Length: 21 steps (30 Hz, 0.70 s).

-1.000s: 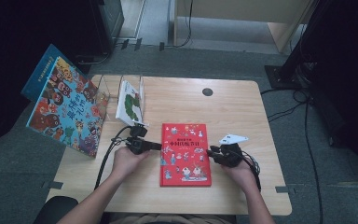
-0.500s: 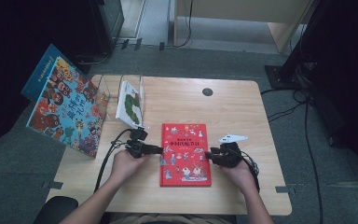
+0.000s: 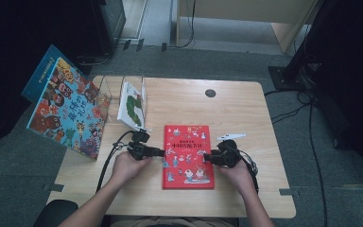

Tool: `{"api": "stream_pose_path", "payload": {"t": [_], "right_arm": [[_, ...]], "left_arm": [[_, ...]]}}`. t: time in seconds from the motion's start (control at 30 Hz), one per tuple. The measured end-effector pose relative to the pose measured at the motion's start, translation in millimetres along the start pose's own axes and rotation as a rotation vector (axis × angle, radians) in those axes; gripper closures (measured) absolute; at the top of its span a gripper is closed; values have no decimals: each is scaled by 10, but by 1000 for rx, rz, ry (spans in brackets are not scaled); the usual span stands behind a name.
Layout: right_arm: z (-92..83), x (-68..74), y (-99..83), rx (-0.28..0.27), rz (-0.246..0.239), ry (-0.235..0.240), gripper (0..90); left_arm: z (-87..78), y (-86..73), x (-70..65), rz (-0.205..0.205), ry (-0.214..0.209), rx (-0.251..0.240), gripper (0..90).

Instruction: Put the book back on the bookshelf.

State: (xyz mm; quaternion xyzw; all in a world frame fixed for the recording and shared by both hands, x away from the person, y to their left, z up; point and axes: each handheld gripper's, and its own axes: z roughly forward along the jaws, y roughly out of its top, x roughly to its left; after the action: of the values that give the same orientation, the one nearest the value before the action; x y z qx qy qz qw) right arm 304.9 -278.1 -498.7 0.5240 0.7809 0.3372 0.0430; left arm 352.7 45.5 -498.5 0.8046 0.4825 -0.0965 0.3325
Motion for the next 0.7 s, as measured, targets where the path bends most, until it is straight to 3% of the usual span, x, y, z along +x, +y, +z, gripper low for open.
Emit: {"api": "stream_pose_path", "payload": {"t": [0.07, 0.3, 0.5, 0.7], "right_arm": [[16, 19, 17, 8, 0, -21, 532], [46, 38, 104, 42, 40, -51, 516], [70, 88, 178, 83, 50, -80, 501], [80, 104, 235, 125, 97, -97, 506]], "left_arm": [[2, -5, -4, -1, 1, -8, 629], [-2, -52, -21, 63, 28, -53, 560], [10, -76, -63, 91, 27, -61, 470], [16, -92, -81, 111, 27, -67, 430]]}}
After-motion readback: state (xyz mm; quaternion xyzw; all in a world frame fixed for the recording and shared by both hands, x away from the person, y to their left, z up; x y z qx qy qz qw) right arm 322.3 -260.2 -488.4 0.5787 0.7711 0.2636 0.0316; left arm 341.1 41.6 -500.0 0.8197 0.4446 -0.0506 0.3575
